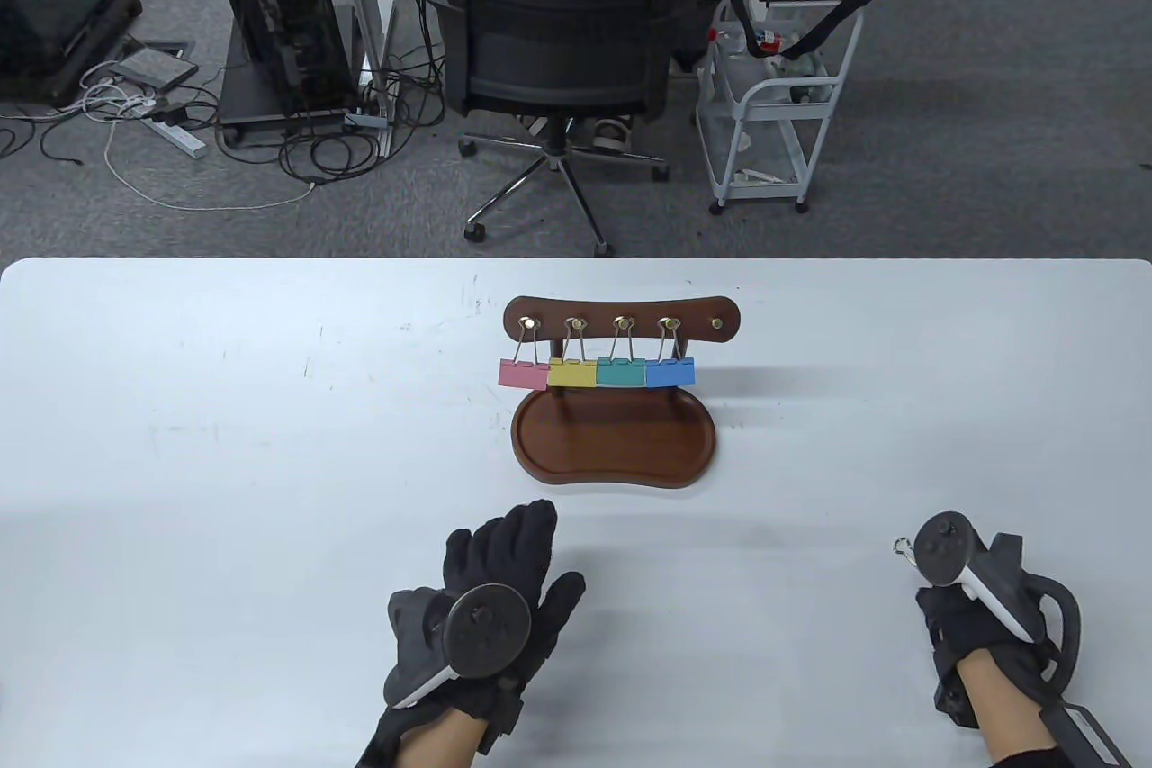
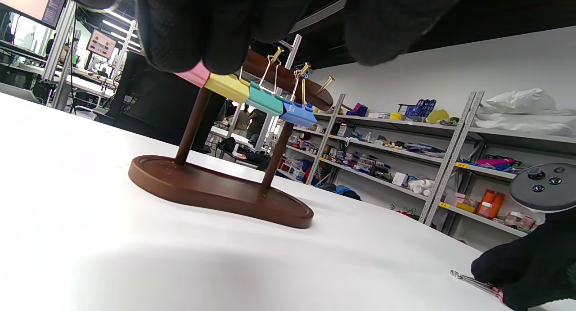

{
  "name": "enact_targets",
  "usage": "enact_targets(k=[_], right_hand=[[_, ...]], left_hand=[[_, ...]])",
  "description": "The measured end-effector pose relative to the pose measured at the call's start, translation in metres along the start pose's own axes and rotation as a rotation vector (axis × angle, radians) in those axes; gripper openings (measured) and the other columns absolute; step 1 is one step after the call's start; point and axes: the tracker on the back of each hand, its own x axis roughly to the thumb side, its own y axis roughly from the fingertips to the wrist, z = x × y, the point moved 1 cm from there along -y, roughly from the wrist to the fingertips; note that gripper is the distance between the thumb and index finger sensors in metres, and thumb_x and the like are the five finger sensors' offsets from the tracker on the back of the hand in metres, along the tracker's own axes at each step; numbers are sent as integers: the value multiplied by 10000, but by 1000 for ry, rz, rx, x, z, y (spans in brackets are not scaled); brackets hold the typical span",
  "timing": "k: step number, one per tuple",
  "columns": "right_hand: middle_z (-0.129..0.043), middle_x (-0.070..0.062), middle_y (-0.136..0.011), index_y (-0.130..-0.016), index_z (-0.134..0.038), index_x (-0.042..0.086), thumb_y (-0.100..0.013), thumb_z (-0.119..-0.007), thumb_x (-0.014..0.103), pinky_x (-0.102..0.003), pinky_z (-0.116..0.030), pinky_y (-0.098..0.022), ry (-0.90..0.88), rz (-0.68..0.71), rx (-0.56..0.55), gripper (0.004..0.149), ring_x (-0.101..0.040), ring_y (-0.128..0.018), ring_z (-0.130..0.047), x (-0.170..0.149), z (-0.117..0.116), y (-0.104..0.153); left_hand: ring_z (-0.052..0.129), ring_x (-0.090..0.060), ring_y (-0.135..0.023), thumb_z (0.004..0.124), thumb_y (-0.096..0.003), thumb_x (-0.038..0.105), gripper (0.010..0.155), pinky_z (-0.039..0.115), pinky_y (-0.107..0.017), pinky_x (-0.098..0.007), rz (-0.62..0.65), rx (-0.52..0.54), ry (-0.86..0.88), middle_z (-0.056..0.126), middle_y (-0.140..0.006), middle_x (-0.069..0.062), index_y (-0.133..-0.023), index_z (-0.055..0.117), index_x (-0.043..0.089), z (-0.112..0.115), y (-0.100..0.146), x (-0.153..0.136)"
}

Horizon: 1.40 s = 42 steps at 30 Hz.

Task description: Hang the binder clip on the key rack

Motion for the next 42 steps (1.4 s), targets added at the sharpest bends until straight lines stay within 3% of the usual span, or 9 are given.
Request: enact_targets(k=[15, 33, 42], right_hand=[[-737, -233, -1082, -1091, -676, 62, -488, -890, 341, -699, -527, -686, -61, 38, -73, 697, -517, -965, -687, -1, 11, 4], [-762, -265, -1043, -1087, -668, 42, -490, -882, 368, -696, -582, -647, -366, 174, -415, 713, -541, -897, -747, 14, 87, 38], [-766, -272, -1034, -1085, -668, 34, -497, -874, 382, -694, -603, -630, -429, 251, -507, 714, -551, -875, -768, 41, 118, 54]], left_hand=[[716, -600, -972, 781, -575, 454, 791, 467, -684, -800, -3, -3, 1, 686, -1121, -311, -1163, 538, -15, 0, 0, 0], [715, -600, -973, 780, -576, 454, 790, 465, -684, -801, -4, -7, -1, 685, -1122, -310, -1163, 536, -14, 0, 0, 0], [712, -600, -975, 780, -577, 455, 790, 463, -686, -801, -5, -7, -1, 684, -1125, -307, -1165, 534, -12, 0, -1, 0]])
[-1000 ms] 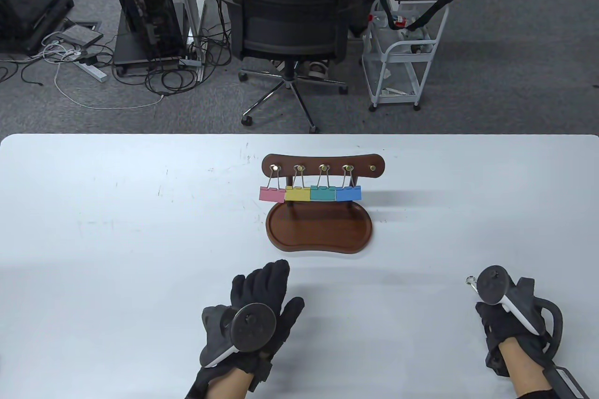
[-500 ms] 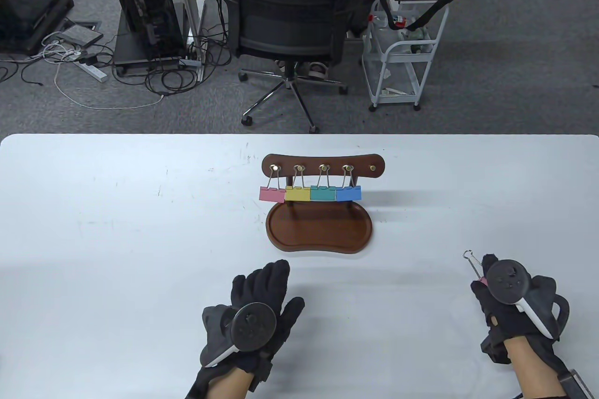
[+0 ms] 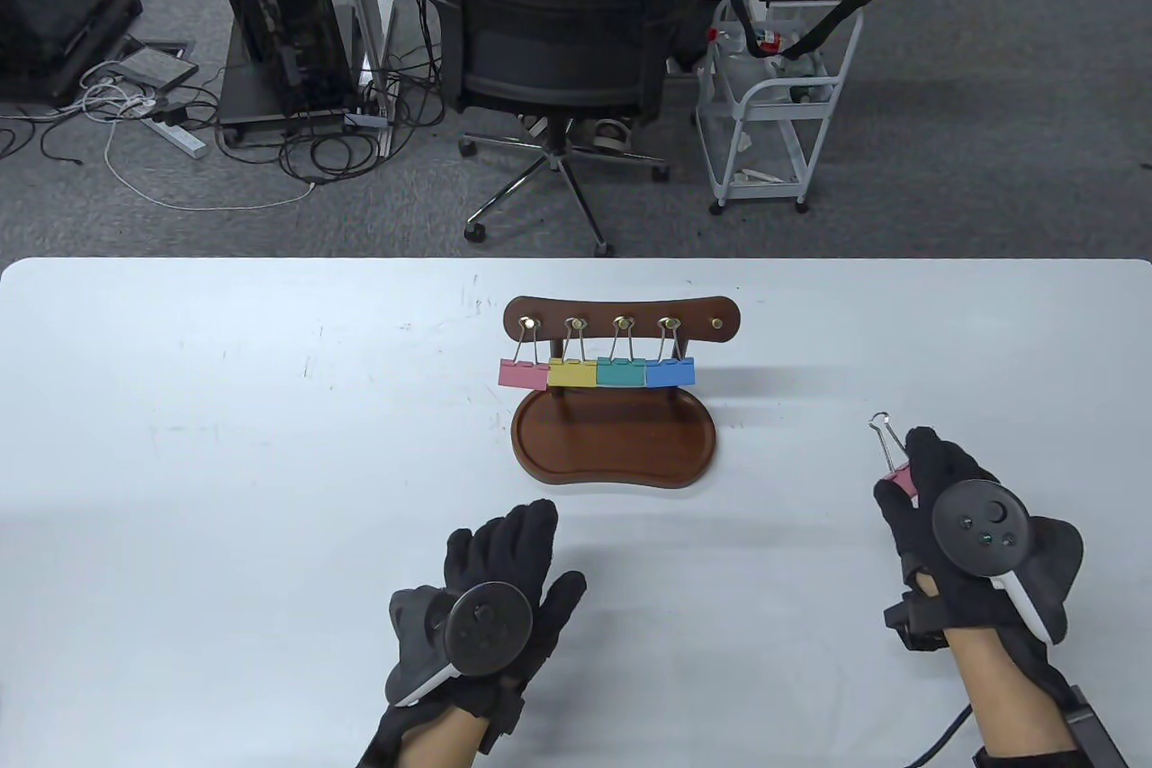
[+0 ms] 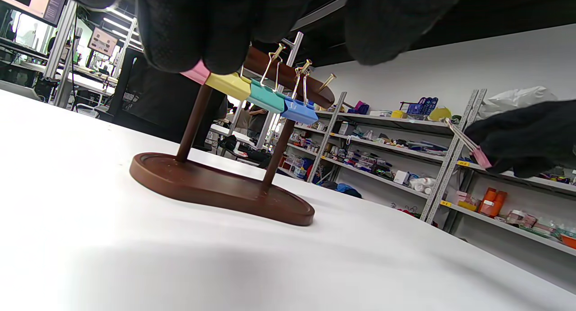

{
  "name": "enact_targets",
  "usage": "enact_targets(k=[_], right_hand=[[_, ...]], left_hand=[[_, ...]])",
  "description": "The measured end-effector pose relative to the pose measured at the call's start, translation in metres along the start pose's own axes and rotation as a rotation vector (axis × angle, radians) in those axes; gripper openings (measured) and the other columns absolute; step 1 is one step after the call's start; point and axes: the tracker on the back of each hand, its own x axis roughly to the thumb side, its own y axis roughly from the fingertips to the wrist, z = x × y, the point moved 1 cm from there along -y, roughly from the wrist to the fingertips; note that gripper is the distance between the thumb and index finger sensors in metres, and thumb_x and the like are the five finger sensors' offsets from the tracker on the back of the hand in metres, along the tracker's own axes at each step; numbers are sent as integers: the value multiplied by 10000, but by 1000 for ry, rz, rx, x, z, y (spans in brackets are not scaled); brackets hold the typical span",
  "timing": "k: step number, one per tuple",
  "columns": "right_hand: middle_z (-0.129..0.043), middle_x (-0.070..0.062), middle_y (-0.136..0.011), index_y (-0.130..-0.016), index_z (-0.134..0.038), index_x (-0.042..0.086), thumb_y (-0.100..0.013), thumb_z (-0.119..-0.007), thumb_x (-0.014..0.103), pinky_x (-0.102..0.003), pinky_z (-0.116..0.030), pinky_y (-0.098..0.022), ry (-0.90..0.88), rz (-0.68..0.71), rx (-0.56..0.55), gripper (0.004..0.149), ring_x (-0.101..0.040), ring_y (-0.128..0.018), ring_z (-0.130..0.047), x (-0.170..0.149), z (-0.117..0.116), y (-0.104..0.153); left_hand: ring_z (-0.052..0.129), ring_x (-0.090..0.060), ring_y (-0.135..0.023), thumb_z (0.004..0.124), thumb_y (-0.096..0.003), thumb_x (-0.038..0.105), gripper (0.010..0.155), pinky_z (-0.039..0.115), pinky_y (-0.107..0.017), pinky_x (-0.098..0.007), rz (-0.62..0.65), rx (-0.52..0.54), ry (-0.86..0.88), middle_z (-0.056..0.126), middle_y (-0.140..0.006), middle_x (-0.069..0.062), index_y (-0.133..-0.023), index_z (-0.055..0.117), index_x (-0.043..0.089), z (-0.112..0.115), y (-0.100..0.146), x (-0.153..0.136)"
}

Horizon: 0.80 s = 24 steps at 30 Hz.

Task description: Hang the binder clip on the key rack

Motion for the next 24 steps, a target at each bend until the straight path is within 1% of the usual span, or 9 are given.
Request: enact_targets(k=[7, 12, 17, 24], right_hand=[[-770, -271, -1032, -1084, -671, 31, -502, -871, 387, -694, -604, -628, -46, 39, -40, 711, -550, -874, -770, 32, 8, -13], [-778, -261, -1029, -1081, -675, 33, -498, -879, 392, -690, -611, -626, -63, 52, -51, 715, -546, -867, -779, 55, 7, -26], [-785, -260, -1023, -1079, -678, 35, -498, -882, 398, -688, -618, -621, -67, 63, -40, 715, -543, -859, -788, 77, 0, -38], [-801, -259, -1010, -1075, -692, 43, -496, -884, 412, -682, -632, -613, -48, 73, -19, 713, -536, -842, -806, 109, -19, -55]], left_hand=[[714, -601, -974, 781, -576, 454, 791, 464, -686, -801, 0, 2, 0, 685, -1124, -307, -1165, 534, -13, 0, 0, 0], [713, -602, -973, 780, -577, 455, 790, 462, -685, -802, 3, -3, 1, 683, -1125, -308, -1164, 536, -14, 1, -2, 1], [714, -602, -972, 781, -577, 454, 790, 462, -685, -803, 4, 2, 3, 685, -1123, -310, -1164, 535, -14, 0, -1, 1], [714, -599, -974, 781, -576, 454, 790, 463, -684, -802, -3, 2, 5, 686, -1123, -308, -1164, 536, -14, 0, 0, -1]])
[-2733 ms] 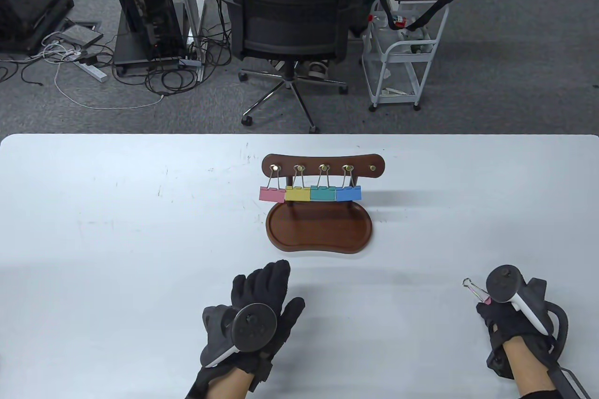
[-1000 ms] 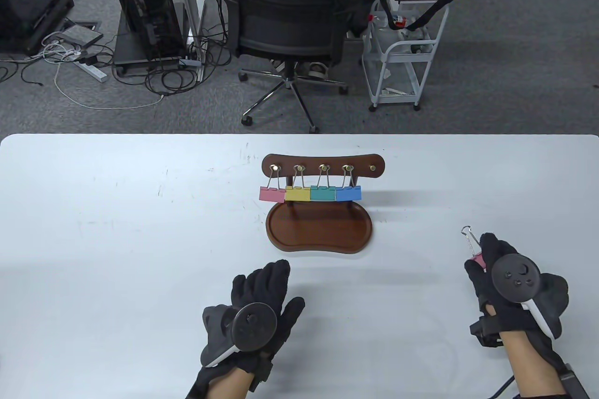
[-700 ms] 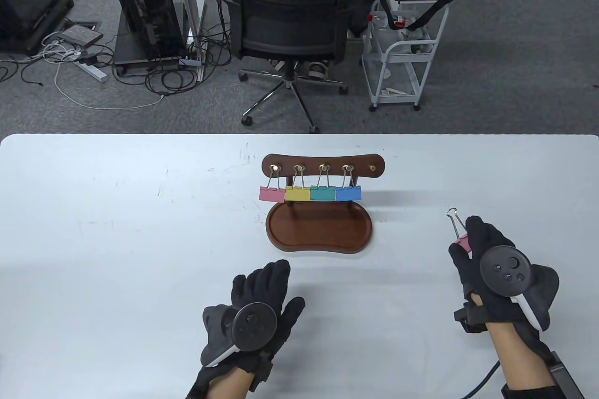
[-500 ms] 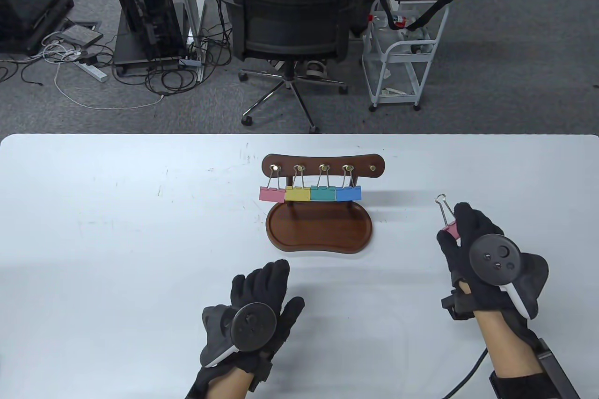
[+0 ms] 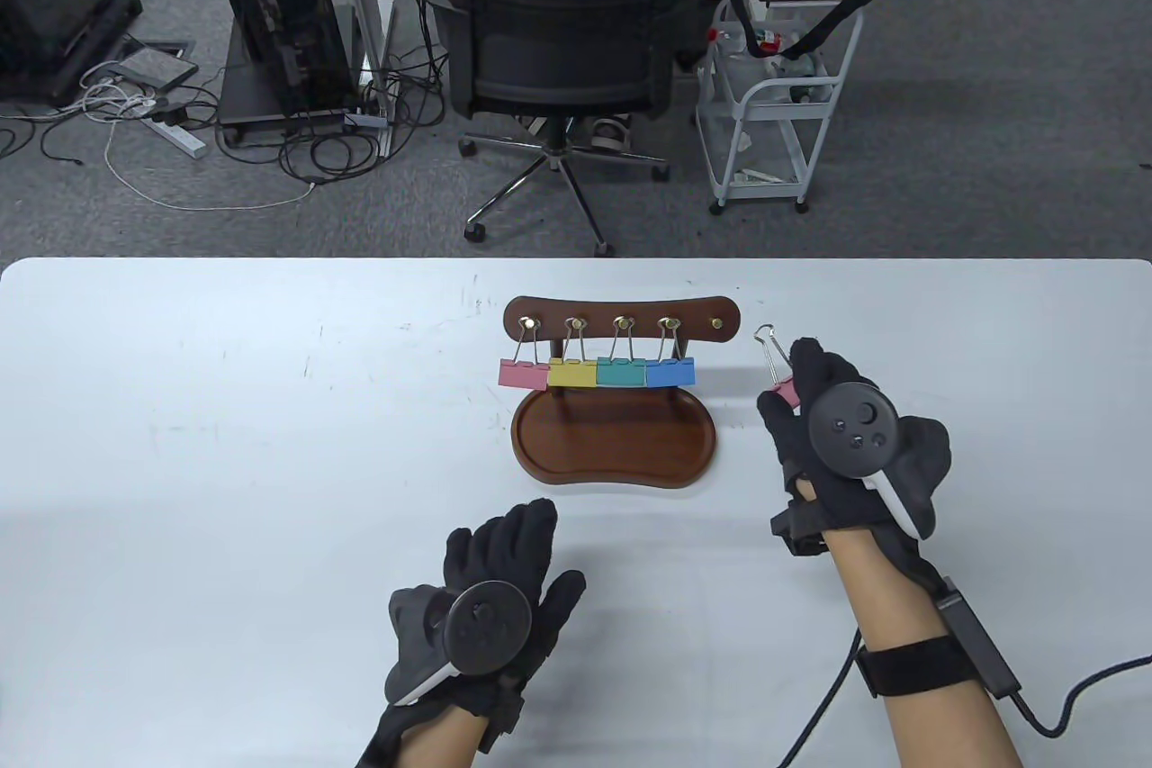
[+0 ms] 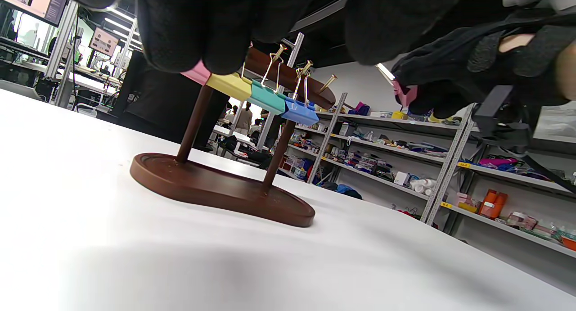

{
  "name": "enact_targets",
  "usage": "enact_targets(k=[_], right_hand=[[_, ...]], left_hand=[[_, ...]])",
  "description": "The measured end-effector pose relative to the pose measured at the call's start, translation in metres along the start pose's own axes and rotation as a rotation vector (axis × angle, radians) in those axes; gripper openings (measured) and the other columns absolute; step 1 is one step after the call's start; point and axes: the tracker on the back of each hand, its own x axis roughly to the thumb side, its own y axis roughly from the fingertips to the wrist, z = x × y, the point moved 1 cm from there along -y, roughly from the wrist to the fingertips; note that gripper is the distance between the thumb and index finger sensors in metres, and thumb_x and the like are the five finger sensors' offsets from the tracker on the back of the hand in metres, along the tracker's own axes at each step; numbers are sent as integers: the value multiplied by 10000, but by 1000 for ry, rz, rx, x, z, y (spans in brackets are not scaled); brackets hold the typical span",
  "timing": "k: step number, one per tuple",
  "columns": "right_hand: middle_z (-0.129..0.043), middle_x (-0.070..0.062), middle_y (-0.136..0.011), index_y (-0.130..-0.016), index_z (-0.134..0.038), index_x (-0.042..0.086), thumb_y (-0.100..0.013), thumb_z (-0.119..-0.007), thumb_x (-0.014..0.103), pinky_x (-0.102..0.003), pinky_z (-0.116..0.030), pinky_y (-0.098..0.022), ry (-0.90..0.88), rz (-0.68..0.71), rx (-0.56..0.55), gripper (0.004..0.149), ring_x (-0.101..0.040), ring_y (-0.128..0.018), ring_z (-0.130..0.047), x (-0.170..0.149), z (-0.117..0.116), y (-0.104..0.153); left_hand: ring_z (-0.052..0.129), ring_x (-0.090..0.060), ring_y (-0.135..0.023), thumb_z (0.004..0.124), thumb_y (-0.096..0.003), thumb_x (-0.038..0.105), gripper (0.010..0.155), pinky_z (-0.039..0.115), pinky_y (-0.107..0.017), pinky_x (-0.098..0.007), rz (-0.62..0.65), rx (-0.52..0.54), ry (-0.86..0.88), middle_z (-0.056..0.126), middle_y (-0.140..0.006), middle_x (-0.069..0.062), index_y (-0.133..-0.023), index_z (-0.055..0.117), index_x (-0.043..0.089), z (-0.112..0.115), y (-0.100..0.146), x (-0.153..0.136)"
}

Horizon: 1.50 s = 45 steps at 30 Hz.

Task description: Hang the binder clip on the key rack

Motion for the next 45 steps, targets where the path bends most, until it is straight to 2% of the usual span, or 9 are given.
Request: enact_targets(k=[11, 28, 41, 45], right_hand=[[-811, -275, -987, -1066, -714, 50, -498, -880, 432, -683, -660, -588, 20, 0, 28, 704, -532, -801, -838, 17, -27, -12], [-796, -279, -984, -1062, -738, 71, -502, -872, 451, -682, -653, -587, 49, -59, 49, 690, -519, -790, -830, 15, -47, -25], [-737, -275, -1010, -1084, -671, 40, -506, -856, 462, -680, -636, -598, 113, -83, 41, 739, -515, -814, -798, 14, -82, -29], [-709, -285, -1031, -1118, -598, 44, -492, -879, 444, -684, -629, -604, 144, -82, 55, 795, -525, -825, -785, 15, -89, -29]], left_hand=[[713, -599, -975, 779, -577, 454, 790, 461, -685, -802, -9, -7, 2, 683, -1125, -306, -1165, 534, -13, 0, -1, -2], [715, -602, -972, 780, -576, 453, 789, 463, -684, -802, -15, -12, 3, 686, -1122, -310, -1163, 537, -14, 0, -2, -2], [714, -600, -974, 779, -577, 453, 788, 462, -684, -802, -27, -12, 5, 684, -1123, -309, -1164, 537, -15, 0, -2, -6], [713, -602, -973, 779, -577, 454, 789, 461, -684, -803, -31, -13, 5, 685, -1123, -309, -1164, 537, -14, 0, -2, -6]])
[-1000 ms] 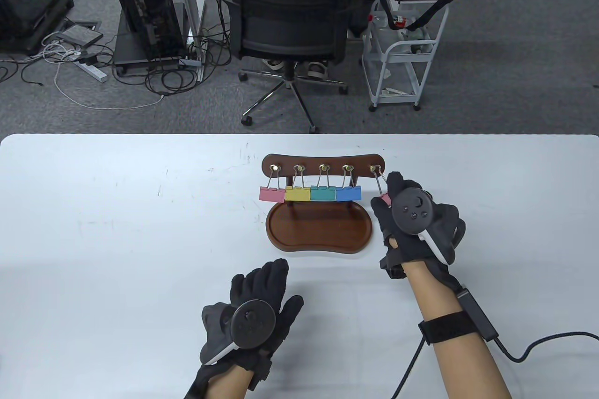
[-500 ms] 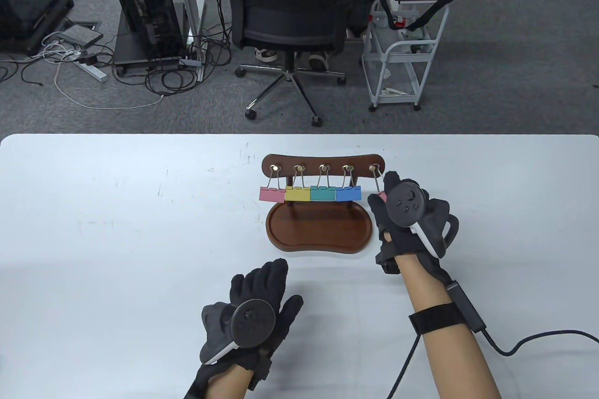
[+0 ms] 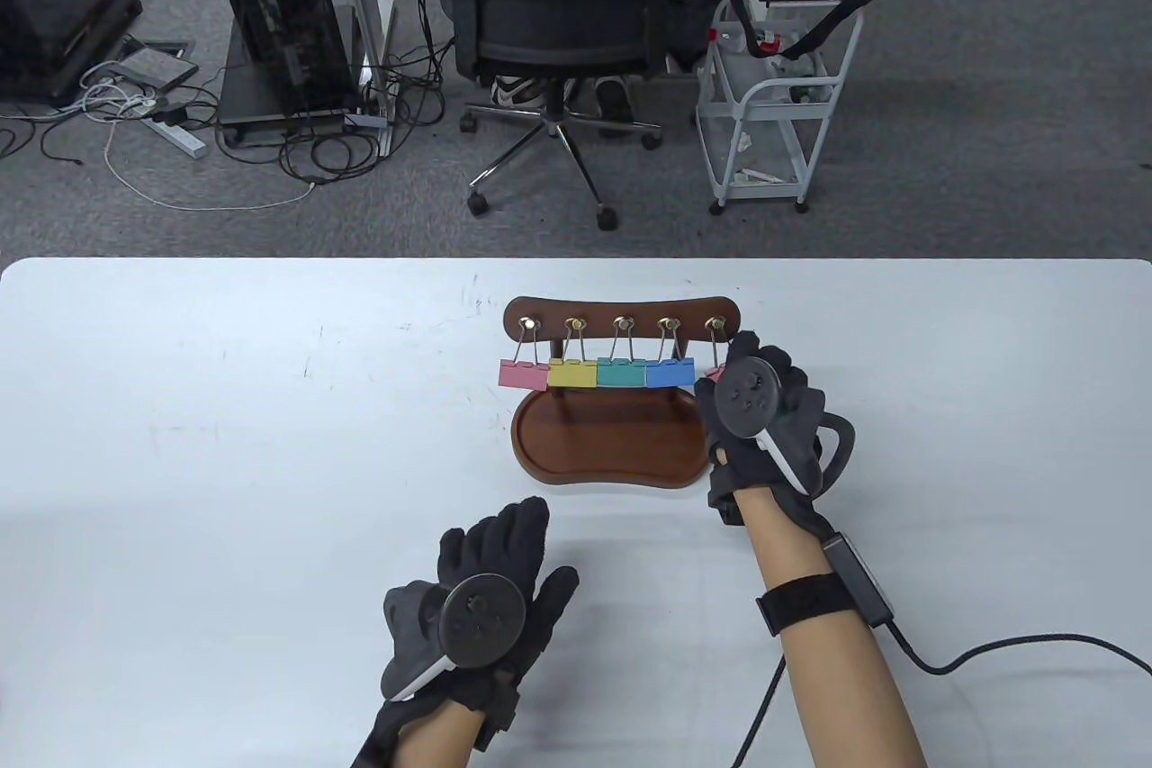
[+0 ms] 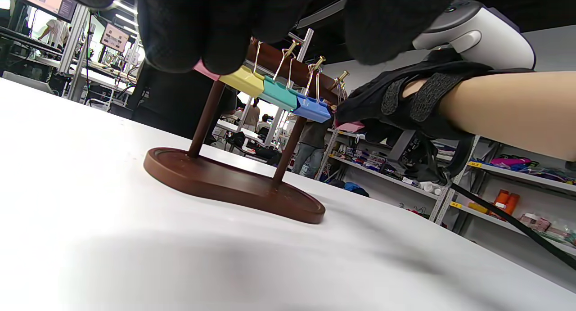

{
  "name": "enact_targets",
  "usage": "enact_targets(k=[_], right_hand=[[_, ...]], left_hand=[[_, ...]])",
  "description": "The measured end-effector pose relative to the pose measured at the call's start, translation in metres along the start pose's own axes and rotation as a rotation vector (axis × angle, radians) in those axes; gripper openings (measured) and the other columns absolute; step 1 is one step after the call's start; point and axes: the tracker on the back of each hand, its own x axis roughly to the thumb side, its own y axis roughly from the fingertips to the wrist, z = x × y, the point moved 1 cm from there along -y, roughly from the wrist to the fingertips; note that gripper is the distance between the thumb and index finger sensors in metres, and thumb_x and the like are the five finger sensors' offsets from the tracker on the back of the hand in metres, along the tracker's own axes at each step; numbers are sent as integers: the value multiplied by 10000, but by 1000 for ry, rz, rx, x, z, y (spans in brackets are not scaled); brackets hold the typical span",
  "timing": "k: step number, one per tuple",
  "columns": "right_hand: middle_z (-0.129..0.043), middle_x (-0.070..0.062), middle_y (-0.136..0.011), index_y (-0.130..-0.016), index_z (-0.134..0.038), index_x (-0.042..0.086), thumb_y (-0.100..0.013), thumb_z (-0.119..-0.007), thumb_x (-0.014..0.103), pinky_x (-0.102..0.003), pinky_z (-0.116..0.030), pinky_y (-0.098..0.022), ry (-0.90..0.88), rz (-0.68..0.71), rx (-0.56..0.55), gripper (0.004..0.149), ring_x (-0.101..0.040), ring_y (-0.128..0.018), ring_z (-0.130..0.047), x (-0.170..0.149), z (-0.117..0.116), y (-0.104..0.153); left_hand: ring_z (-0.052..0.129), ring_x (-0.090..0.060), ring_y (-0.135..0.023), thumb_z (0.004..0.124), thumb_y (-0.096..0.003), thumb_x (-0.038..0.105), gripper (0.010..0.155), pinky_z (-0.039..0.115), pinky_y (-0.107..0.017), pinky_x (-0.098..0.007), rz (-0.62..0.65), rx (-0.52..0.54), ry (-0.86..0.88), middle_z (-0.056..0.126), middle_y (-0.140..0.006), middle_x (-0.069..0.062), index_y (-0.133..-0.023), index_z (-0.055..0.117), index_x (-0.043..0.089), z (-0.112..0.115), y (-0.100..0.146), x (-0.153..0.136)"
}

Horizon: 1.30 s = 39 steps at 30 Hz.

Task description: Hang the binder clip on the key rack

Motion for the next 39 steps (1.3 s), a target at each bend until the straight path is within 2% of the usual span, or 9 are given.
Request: enact_targets(k=[6, 13, 20, 28, 39], right_hand=[[-738, -281, -1014, -1133, -557, 47, -464, -909, 416, -679, -645, -598, -13, -9, 21, 841, -516, -807, -811, -4, -7, 0], [-777, -271, -983, -1130, -559, 46, -483, -884, 418, -671, -664, -584, -42, -23, 17, 814, -500, -782, -839, -8, -10, -1], [-746, -285, -1015, -1140, -510, 25, -504, -855, 434, -675, -655, -589, -59, -21, 28, 831, -517, -801, -825, -10, -8, 2], [-699, -342, -1055, -1135, -504, -1, -523, -841, 438, -674, -662, -593, -95, 12, 35, 825, -568, -851, -800, -18, 11, 17], [-644, -370, -1083, -1136, -508, -7, -545, -803, 457, -686, -638, -601, -158, 132, 54, 808, -598, -877, -753, -23, 48, 65]], left_hand=[[715, -602, -971, 780, -576, 454, 788, 461, -684, -803, -3, 0, 0, 686, -1122, -309, -1163, 538, -14, 0, 0, 0], [713, -601, -974, 779, -577, 454, 789, 459, -684, -804, -8, -3, 0, 686, -1123, -309, -1164, 536, -16, 0, 0, -1], [711, -604, -973, 779, -578, 453, 789, 457, -685, -804, -11, -2, 1, 684, -1123, -311, -1164, 536, -15, 0, 0, -2], [713, -601, -974, 778, -578, 454, 790, 461, -685, -803, 0, -1, -3, 685, -1124, -308, -1165, 534, -14, 0, 0, 0], [711, -603, -974, 779, -578, 453, 788, 461, -686, -802, 11, 7, -11, 684, -1124, -310, -1165, 536, -14, 0, 2, 1]])
